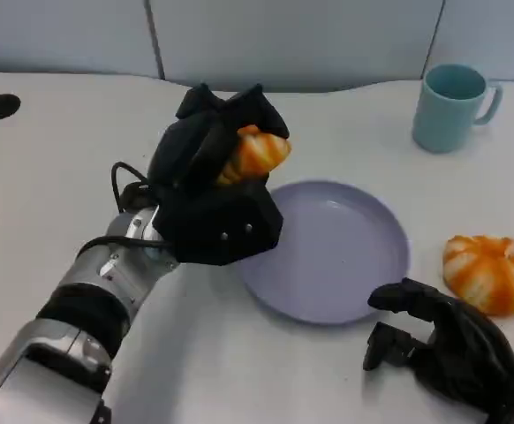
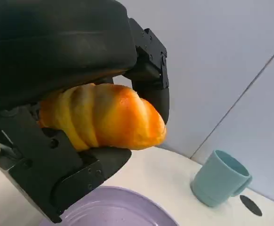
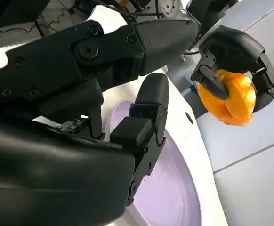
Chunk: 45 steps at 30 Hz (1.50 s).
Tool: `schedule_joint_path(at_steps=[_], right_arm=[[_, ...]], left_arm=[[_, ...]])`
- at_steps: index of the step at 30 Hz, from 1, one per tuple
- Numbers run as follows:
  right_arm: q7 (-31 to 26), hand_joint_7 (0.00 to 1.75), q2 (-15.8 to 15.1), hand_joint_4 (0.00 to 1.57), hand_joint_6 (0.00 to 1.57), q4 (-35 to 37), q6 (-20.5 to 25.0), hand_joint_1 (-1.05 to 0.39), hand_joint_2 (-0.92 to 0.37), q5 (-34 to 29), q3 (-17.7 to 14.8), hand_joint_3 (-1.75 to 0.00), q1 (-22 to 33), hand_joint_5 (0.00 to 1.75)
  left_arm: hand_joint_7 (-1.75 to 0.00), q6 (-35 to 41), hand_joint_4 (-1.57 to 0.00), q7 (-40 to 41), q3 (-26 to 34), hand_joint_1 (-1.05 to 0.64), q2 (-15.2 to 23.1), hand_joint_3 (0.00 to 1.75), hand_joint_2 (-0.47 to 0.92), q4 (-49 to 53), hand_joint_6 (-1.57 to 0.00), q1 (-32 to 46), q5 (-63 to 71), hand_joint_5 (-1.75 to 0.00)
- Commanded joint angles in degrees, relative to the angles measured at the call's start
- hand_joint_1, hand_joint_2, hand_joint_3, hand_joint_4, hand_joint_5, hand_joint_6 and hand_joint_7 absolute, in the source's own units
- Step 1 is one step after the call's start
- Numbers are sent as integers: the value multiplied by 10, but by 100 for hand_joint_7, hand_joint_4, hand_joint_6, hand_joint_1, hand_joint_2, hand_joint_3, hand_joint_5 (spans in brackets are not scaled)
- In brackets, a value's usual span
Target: Grasp the bread from the table and place it into the plate.
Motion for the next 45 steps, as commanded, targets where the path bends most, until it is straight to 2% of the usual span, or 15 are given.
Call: schedule_joint_path(at_steps=[1,12,14,16,19,22,33,37,43,44,45], right_arm=[[-11,84,-3,60,72,-5,7,-49,-92,-6,4,-24,20,145],[-13,86,-3,59,71,-8,9,-49,-92,-6,5,-24,21,147],[-18,88,-7,56,69,-9,14,-48,-92,-6,3,-26,22,147],[-15,89,-10,57,68,5,13,-47,-92,-2,-4,-26,17,149],[-1,90,-13,59,69,32,4,-48,-92,6,-15,-22,5,149],[12,90,-14,60,69,53,-7,-47,-92,12,-22,-20,-3,148],[20,89,-13,61,70,69,-17,-47,-92,11,-27,-20,-10,148],[13,104,-17,62,65,72,-25,-46,-92,12,-35,-22,-5,151],[14,107,-16,62,64,74,-27,-46,-92,11,-36,-22,-6,151],[9,107,-14,62,64,63,-22,-46,-92,9,-32,-22,-2,151],[5,107,-13,63,64,54,-18,-46,-92,8,-29,-21,0,149]], left_arm=[[-175,-26,-97,-11,-25,-23,4,154,36,1,-80,-13,26,-175],[-175,-30,-97,-10,-23,-23,3,154,37,4,-81,-13,29,-175],[-175,-19,-102,-10,-74,-25,-16,153,36,31,-83,-41,81,-175],[-175,-18,-102,-18,-97,-26,-24,149,38,50,-83,-57,103,-175],[-175,-23,-100,-28,-98,-28,-23,136,44,63,-81,-65,101,-175],[-175,-27,-101,-27,-100,-28,-23,132,46,67,-81,-67,101,-175],[-175,-29,-101,-25,-100,-29,-24,132,46,72,-81,-70,101,-175],[-175,-18,-104,-46,-111,-29,-26,136,45,71,-85,-73,107,-175],[-175,-17,-105,-48,-114,-29,-26,139,44,70,-85,-73,104,-175],[-159,-18,-90,-95,-106,-33,-22,128,46,72,-72,-71,86,-161],[-117,-19,-65,-131,-99,-43,-20,86,61,73,-50,-69,72,-125]])
